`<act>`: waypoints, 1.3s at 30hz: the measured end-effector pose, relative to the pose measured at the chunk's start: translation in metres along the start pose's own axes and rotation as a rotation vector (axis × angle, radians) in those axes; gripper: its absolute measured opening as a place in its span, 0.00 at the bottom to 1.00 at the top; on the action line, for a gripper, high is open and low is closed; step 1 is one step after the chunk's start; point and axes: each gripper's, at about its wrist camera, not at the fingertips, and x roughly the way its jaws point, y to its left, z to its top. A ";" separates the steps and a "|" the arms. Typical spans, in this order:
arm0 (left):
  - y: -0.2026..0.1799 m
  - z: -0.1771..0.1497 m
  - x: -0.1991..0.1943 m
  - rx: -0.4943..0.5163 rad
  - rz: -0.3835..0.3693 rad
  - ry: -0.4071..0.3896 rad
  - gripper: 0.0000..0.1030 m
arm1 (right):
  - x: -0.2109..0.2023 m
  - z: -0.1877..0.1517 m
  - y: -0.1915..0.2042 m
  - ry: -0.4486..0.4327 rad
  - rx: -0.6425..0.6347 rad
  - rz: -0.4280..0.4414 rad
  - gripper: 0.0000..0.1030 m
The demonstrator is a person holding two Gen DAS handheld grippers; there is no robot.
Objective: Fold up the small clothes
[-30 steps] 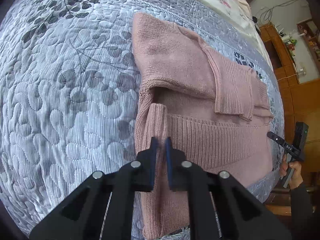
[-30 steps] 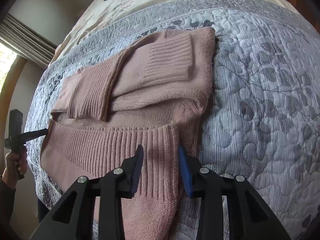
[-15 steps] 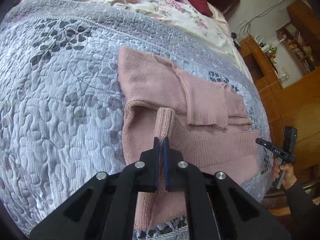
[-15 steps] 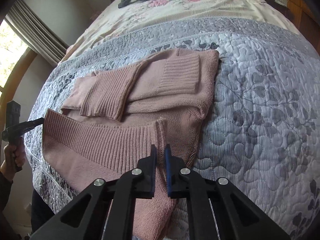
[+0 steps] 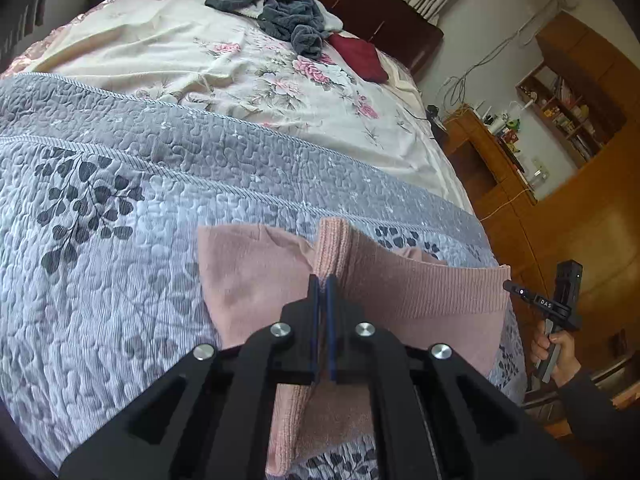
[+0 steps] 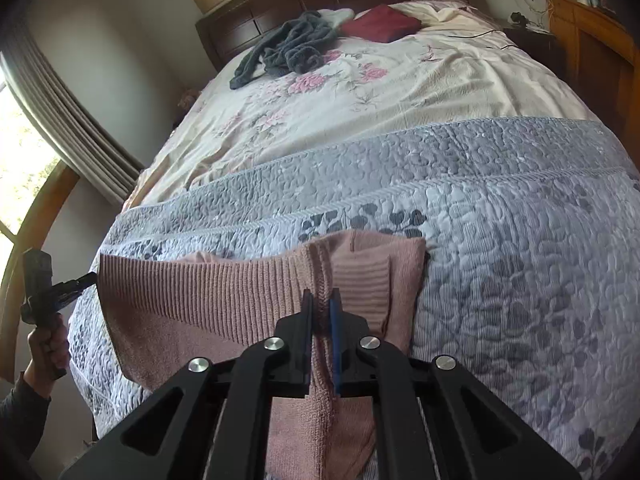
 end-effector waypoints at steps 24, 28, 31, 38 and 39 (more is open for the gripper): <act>0.121 0.078 0.185 -0.267 0.105 0.217 0.01 | 0.172 0.073 -0.051 0.175 0.002 -0.192 0.07; 0.136 0.066 0.209 -0.305 0.125 0.297 0.06 | 0.193 0.061 -0.068 0.224 0.046 -0.205 0.11; 0.132 0.070 0.190 -0.314 0.194 0.236 0.17 | 0.191 0.056 -0.070 0.206 0.033 -0.215 0.21; 0.077 0.053 0.180 -0.199 -0.105 0.262 0.16 | 0.145 0.034 -0.048 0.140 0.123 0.014 0.30; 0.078 0.046 0.191 -0.178 -0.059 0.300 0.16 | 0.156 0.026 -0.049 0.192 0.136 0.047 0.28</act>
